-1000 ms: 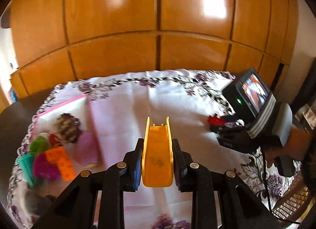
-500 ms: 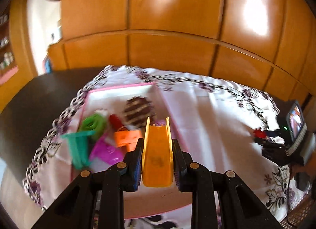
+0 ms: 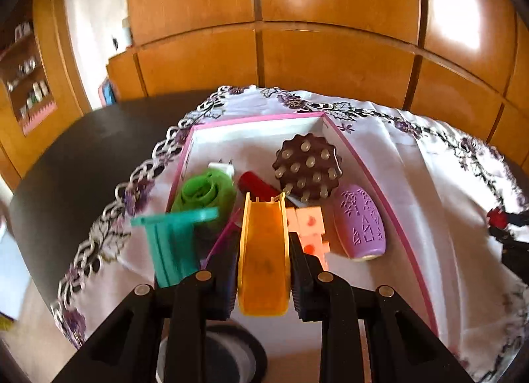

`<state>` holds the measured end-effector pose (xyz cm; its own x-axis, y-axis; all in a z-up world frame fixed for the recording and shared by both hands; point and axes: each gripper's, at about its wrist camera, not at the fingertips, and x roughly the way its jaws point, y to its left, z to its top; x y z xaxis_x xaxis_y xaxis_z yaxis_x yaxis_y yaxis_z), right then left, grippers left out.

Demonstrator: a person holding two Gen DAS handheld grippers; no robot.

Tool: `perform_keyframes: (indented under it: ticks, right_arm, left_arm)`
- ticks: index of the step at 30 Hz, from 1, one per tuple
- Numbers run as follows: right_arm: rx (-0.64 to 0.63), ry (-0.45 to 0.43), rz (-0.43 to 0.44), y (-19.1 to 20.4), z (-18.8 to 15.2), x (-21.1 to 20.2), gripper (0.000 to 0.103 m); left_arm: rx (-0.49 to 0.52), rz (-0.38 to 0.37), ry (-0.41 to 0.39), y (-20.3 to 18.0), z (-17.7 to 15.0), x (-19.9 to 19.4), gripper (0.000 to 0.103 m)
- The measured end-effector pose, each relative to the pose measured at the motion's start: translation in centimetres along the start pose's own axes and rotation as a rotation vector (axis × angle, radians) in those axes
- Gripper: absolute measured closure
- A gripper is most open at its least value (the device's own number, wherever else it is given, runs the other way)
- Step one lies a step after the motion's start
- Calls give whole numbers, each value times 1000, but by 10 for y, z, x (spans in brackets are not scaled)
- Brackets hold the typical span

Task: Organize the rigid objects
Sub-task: 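Lower the orange curved piece into the tray and open the left tool, then lower the red K puzzle piece into the tray and open the right tool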

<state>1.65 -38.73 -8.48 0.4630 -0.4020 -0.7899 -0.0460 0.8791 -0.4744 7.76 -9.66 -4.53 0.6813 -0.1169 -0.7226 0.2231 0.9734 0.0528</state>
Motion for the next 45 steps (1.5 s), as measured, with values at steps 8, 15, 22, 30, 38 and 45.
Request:
perform_keyframes:
  ticks: [8, 15, 22, 30, 38, 45]
  right_arm:
    - [-10, 3, -3, 1, 1, 0, 72]
    - [-8, 4, -3, 1, 1, 0, 72]
    - [2, -8, -3, 0, 3, -4, 72]
    - [116, -113, 18, -1, 20, -46, 72]
    - [179, -298, 119, 41, 66, -124, 72]
    - [164, -410, 198, 91, 100, -172, 72]
  left_arm:
    - [20, -31, 0, -11, -5, -1, 53]
    - [-4, -17, -22, -3, -9, -10, 52]
    - [-66, -13, -62, 12, -10, -32, 48]
    - [-103, -52, -108, 27, -6, -54, 47]
    - [-145, -51, -176, 45, 0, -79, 46]
    - [-204, -1, -211, 78, -3, -98, 45]
